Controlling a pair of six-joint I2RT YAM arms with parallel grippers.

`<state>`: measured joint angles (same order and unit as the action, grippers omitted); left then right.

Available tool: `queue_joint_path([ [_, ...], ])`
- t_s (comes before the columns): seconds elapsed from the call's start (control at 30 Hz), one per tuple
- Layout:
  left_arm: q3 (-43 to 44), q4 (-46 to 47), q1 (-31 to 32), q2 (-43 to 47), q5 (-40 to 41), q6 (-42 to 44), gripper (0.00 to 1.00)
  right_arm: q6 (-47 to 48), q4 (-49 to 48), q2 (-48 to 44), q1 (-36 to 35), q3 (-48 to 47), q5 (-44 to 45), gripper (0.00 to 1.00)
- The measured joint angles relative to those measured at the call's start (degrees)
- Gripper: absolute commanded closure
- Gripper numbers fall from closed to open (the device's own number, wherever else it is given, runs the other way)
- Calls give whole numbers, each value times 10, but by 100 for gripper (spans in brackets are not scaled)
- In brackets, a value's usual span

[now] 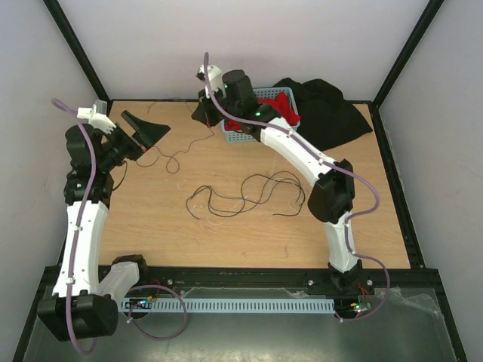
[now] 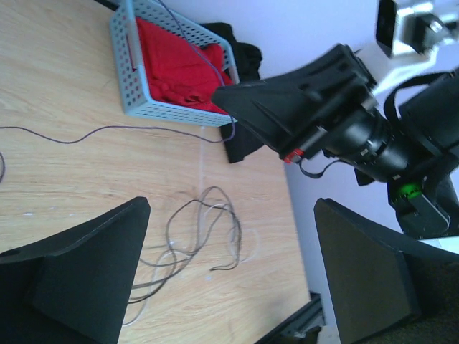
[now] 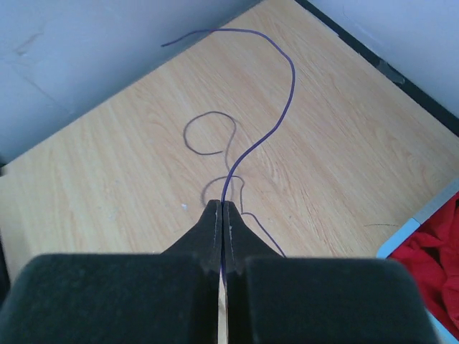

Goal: Zip-tie the wires
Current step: Pick up the cable at the center of the board.

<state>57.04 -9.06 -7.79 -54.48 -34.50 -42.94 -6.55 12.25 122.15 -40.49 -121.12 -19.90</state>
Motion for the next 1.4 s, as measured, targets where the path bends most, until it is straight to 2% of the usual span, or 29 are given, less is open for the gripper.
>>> queue_joint_path([
  [0.17,-24,63,0,-8,-4,-102,3,4,1,-63,3,39,-34,100],
  [0.3,-70,109,3,-15,1,-181,5,4,1,-78,3,63,-54,100],
  [0.47,-94,135,17,-36,19,-230,7,-1,1,-80,2,99,-79,100],
  [0.63,-95,170,31,-51,42,-245,7,-2,0,-94,-1,137,-95,100],
  [0.87,-94,193,51,-115,50,-246,14,-3,-23,-139,-4,172,-108,100],
  [1.4,-82,249,49,-200,56,-242,40,-11,-67,-187,-8,253,-135,100],
])
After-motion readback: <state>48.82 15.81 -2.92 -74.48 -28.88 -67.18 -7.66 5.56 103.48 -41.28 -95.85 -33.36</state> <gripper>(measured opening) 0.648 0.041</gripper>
